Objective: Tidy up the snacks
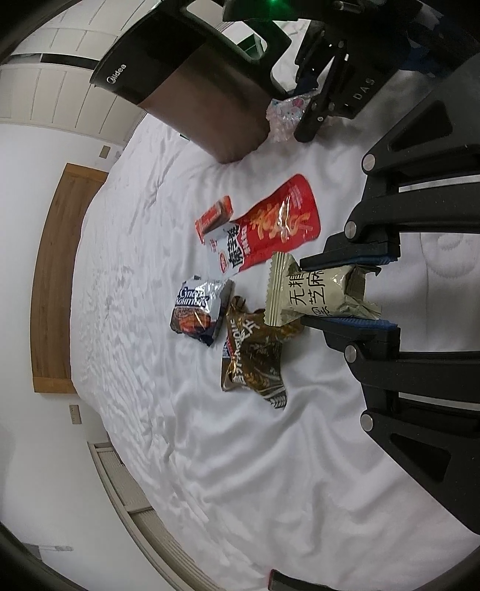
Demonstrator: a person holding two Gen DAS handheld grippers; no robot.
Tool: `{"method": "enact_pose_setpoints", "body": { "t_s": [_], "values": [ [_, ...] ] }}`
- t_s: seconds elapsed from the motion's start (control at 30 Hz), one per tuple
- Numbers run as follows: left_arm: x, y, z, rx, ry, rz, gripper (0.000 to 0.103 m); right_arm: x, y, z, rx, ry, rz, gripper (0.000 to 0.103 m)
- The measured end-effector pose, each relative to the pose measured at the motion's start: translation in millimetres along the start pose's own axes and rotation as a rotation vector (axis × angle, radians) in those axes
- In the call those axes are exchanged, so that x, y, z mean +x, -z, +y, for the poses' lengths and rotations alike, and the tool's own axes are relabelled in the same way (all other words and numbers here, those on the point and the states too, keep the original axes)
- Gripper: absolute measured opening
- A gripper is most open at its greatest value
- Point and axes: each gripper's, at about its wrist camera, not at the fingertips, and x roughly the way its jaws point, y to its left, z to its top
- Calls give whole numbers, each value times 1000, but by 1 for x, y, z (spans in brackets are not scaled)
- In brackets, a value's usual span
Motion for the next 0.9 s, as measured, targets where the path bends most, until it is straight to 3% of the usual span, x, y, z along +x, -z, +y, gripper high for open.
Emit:
{"method": "enact_pose_setpoints", "body": {
  "t_s": [0.9],
  "values": [
    [-7, 6, -67, 88, -20, 22, 18, -26, 16, -14, -38, -28, 14, 100]
  ]
}}
